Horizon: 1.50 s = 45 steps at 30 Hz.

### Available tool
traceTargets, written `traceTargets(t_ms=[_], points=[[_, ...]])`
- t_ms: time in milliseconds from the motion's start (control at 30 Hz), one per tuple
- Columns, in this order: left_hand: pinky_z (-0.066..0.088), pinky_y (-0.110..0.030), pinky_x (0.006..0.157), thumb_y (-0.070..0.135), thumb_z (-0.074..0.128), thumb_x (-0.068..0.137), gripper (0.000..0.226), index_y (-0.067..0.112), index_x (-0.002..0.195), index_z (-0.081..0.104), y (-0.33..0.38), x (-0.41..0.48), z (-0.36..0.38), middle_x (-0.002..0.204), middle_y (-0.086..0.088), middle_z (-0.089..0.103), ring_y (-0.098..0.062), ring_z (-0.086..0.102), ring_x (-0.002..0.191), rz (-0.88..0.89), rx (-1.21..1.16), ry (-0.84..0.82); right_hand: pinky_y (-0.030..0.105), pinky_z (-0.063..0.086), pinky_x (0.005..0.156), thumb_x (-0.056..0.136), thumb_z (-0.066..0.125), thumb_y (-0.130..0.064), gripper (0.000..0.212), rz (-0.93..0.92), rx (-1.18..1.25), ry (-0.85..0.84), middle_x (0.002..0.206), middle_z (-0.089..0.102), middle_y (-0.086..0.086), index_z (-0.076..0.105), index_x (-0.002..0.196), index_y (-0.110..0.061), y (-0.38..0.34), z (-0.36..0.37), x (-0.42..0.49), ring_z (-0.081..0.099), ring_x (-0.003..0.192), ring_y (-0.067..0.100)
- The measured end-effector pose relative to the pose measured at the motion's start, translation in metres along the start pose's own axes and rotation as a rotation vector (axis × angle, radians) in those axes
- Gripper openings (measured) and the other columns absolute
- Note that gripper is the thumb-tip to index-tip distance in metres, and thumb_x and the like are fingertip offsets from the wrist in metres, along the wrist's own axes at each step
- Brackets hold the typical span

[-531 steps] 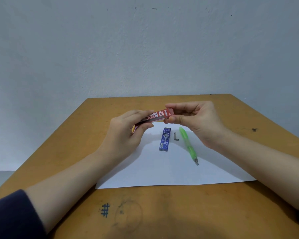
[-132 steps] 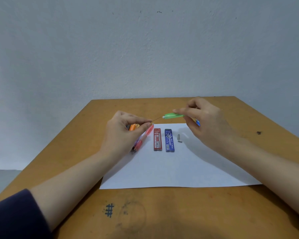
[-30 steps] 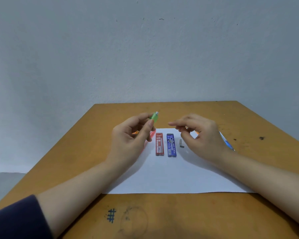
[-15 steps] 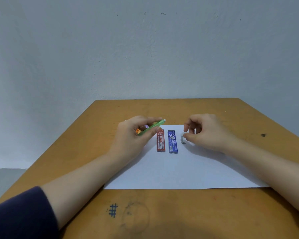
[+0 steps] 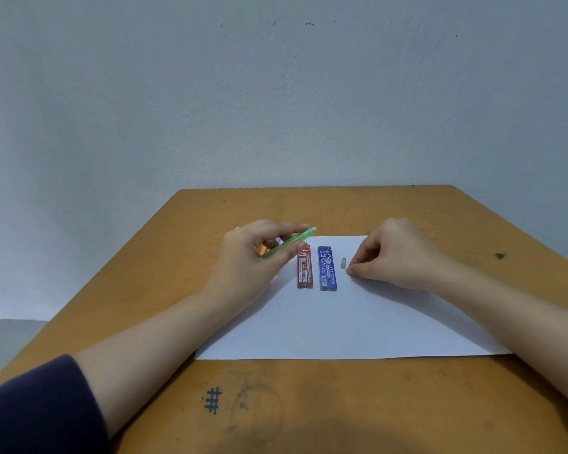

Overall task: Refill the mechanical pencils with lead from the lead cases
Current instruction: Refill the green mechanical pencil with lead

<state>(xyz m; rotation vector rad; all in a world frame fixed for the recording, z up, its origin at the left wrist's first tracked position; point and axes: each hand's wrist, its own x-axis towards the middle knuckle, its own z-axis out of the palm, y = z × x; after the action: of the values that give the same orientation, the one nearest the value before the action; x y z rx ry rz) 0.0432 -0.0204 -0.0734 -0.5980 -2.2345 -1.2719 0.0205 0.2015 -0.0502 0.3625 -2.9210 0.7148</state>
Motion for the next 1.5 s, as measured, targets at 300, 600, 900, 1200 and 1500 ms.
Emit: traceTargets(t_ms=[300, 600, 900, 1200, 1500], points=[[0.049, -0.034, 0.072, 0.021, 0.073, 0.083, 0.024, 0.027, 0.106, 0.073, 0.002, 0.000, 0.000, 0.092, 0.008, 0.071, -0.015, 0.059, 0.081, 0.009, 0.012, -0.011, 0.027, 0.045, 0.055, 0.072, 0.073, -0.002, 0.017, -0.067, 0.509, 0.141, 0.059, 0.067, -0.002, 0.070, 0.064, -0.016, -0.010, -0.001, -0.007, 0.055, 0.054, 0.012], [0.042, -0.065, 0.088, 0.058, 0.059, 0.075, 0.031, 0.053, 0.105, 0.062, -0.001, 0.000, 0.004, 0.092, 0.020, 0.068, -0.006, 0.060, 0.078, 0.028, 0.025, 0.003, 0.018, 0.051, 0.061, 0.086, 0.058, 0.009, 0.024, -0.118, 1.005, 0.202, 0.066, 0.070, 0.004, 0.070, 0.084, -0.012, -0.025, 0.007, -0.012, 0.060, 0.054, 0.011], [0.041, -0.014, 0.072, 0.032, 0.074, 0.077, 0.023, 0.033, 0.100, 0.075, 0.002, -0.001, 0.006, 0.085, 0.013, 0.071, -0.004, 0.060, 0.076, 0.078, 0.024, 0.017, 0.021, 0.057, 0.070, 0.081, 0.058, 0.008, 0.015, 0.032, 1.379, 0.046, 0.077, 0.071, 0.014, 0.069, 0.086, 0.000, -0.038, 0.011, -0.020, 0.066, 0.063, 0.016], [0.030, 0.004, 0.080, 0.020, 0.076, 0.077, 0.024, 0.028, 0.100, 0.075, 0.010, -0.001, 0.005, 0.083, 0.010, 0.072, -0.002, 0.060, 0.071, 0.098, 0.052, 0.035, 0.020, 0.057, 0.067, 0.078, 0.059, 0.009, 0.013, 0.114, 1.485, 0.026, 0.070, 0.069, 0.014, 0.069, 0.083, 0.002, -0.041, 0.010, -0.020, 0.066, 0.060, 0.016], [0.029, 0.004, 0.081, 0.029, 0.073, 0.074, 0.023, 0.036, 0.096, 0.074, 0.015, -0.003, 0.007, 0.074, 0.022, 0.068, -0.001, 0.065, 0.083, 0.056, 0.005, 0.053, 0.020, 0.055, 0.063, 0.068, 0.063, 0.001, 0.018, 0.112, 1.483, 0.011, 0.071, 0.069, 0.015, 0.070, 0.084, 0.003, -0.040, 0.012, -0.019, 0.066, 0.059, 0.015]])
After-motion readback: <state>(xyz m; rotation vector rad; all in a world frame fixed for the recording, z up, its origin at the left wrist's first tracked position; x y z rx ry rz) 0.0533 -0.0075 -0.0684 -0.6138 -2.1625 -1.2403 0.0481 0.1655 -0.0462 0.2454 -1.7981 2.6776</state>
